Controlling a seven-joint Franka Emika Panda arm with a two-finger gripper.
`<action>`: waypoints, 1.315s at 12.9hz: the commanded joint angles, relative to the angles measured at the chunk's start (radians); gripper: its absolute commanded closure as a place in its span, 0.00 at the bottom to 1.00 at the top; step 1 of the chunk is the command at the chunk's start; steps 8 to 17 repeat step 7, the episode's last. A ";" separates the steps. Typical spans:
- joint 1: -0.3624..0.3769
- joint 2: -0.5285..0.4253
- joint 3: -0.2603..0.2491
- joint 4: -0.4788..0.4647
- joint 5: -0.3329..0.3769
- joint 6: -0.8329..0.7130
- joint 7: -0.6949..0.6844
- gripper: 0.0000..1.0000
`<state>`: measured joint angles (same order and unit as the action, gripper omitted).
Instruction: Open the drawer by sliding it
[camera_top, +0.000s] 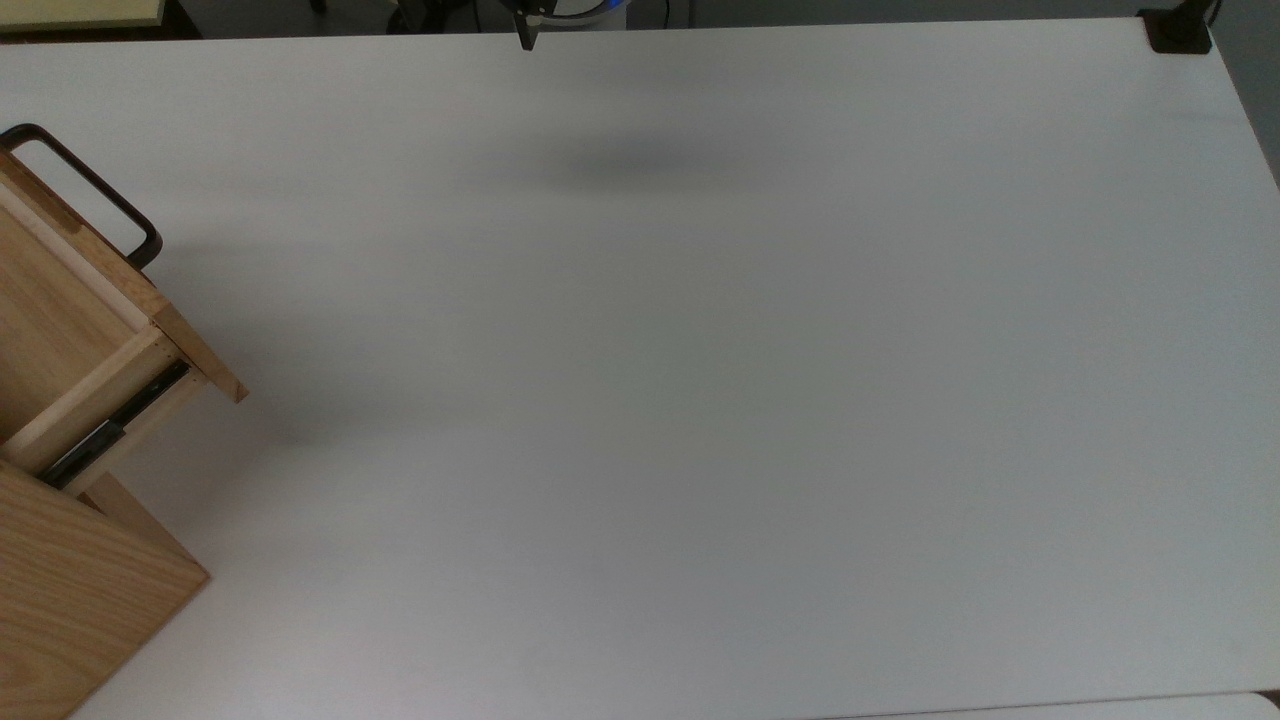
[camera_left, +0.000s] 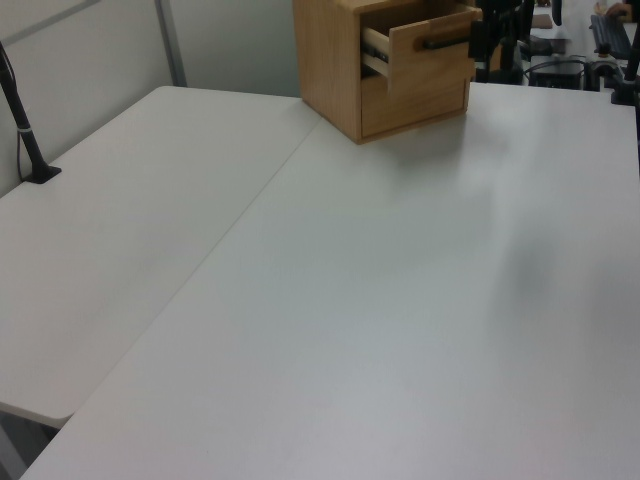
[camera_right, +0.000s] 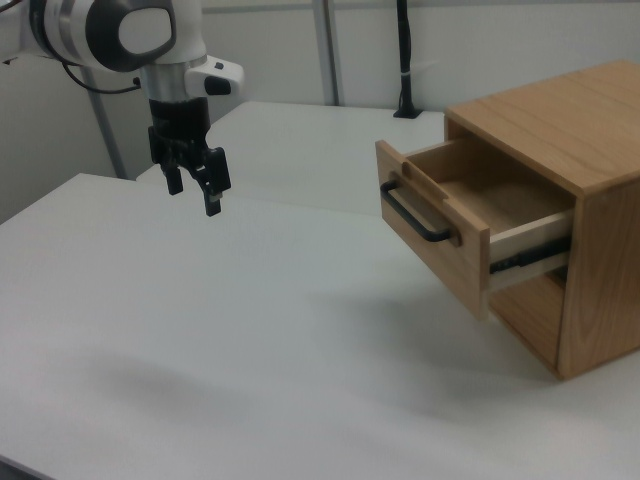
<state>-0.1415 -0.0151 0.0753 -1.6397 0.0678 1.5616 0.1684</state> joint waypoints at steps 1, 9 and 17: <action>0.002 0.001 -0.005 0.000 -0.025 0.008 -0.021 0.00; 0.003 0.001 0.000 0.003 -0.046 0.011 -0.021 0.00; 0.003 0.001 0.000 0.003 -0.046 0.011 -0.021 0.00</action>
